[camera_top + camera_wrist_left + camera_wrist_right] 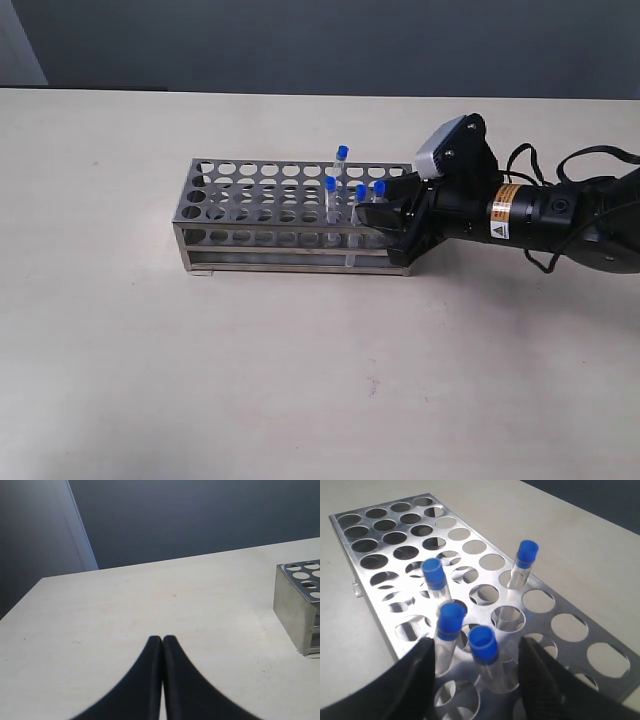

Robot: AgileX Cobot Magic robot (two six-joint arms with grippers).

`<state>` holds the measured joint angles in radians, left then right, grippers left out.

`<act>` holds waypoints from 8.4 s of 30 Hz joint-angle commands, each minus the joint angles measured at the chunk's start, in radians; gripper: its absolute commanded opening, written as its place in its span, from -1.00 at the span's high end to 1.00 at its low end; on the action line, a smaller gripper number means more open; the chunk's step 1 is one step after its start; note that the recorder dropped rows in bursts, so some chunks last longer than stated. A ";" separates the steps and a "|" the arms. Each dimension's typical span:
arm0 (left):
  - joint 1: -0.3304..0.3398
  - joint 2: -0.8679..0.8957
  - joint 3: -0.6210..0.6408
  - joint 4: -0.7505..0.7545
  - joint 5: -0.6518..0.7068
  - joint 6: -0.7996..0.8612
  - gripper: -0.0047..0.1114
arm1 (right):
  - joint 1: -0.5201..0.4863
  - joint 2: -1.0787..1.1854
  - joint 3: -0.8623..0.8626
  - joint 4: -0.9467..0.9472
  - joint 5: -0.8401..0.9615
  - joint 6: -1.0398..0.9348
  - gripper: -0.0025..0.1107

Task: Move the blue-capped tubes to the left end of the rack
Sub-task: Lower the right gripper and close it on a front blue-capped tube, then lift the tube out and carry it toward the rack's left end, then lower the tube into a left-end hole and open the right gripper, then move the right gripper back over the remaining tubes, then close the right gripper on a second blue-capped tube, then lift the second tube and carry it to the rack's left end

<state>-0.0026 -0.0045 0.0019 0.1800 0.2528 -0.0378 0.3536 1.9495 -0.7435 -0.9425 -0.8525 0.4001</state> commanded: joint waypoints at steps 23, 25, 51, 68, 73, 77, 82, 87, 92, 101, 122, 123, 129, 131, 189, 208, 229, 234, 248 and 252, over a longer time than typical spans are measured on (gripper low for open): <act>-0.007 0.004 -0.002 -0.002 -0.013 -0.003 0.91 | -0.003 -0.059 0.000 0.054 0.075 0.004 0.10; -0.007 0.004 -0.002 -0.002 -0.013 -0.003 0.91 | -0.003 -0.044 0.000 0.054 0.074 0.004 0.10; -0.007 0.004 -0.002 -0.002 -0.013 -0.003 0.91 | 0.010 -0.276 -0.107 0.043 0.104 0.130 0.96; -0.007 0.004 -0.002 -0.002 -0.013 -0.003 0.91 | 0.329 -0.009 -0.559 -0.022 0.295 0.260 0.96; -0.007 0.004 -0.002 -0.002 -0.013 -0.003 0.91 | 0.365 0.091 -0.653 -0.018 0.308 0.290 0.96; -0.007 0.004 -0.002 -0.002 -0.013 -0.003 0.91 | 0.406 0.170 -0.744 -0.018 0.385 0.295 0.96; -0.007 0.004 -0.002 -0.002 -0.013 -0.003 0.91 | 0.416 0.215 -0.768 -0.018 0.407 0.333 0.96; -0.007 0.004 -0.002 -0.002 -0.013 -0.003 0.91 | 0.416 0.230 -0.768 -0.018 0.424 0.335 0.96; -0.007 0.004 -0.002 -0.002 -0.013 -0.003 0.91 | 0.416 0.248 -0.768 -0.018 0.425 0.350 0.96; -0.007 0.004 -0.002 -0.002 -0.013 -0.003 0.91 | 0.416 0.286 -0.768 -0.018 0.428 0.385 0.96; -0.007 0.004 -0.002 -0.002 -0.013 -0.003 0.91 | 0.416 0.283 -0.768 -0.018 0.466 0.433 0.22; -0.007 0.004 -0.002 -0.002 -0.013 -0.003 0.91 | 0.416 0.262 -0.768 -0.018 0.493 0.447 0.22; -0.007 0.004 -0.002 -0.002 -0.013 -0.003 0.91 | 0.414 0.031 -0.747 -0.074 0.671 0.438 0.22; -0.007 0.004 -0.002 -0.002 -0.013 -0.003 0.91 | 0.414 -0.062 -0.715 -0.125 0.710 0.436 0.22; -0.007 0.004 -0.002 -0.002 -0.013 -0.003 0.91 | 0.184 -0.100 0.119 0.484 0.011 -0.006 0.22; -0.007 0.004 -0.002 -0.002 -0.013 -0.003 0.91 | 0.184 -0.048 0.119 0.507 -0.004 -0.045 0.22; -0.007 0.004 -0.002 -0.002 -0.013 -0.003 0.91 | 0.184 -0.048 0.100 0.454 -0.010 -0.096 0.22; -0.007 0.004 -0.002 -0.002 -0.013 -0.003 0.91 | 0.184 -0.037 0.060 0.448 0.016 -0.081 0.30; -0.007 0.004 -0.002 -0.002 -0.013 -0.003 0.91 | 0.184 -0.112 0.058 0.448 0.077 -0.059 0.97; -0.007 0.004 -0.002 -0.002 -0.013 -0.003 0.91 | 0.184 -0.209 0.030 0.422 0.172 -0.059 0.97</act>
<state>-0.0026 -0.0045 0.0019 0.1800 0.2528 -0.0378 0.5435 1.8063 -0.6914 -0.5075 -0.7421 0.3428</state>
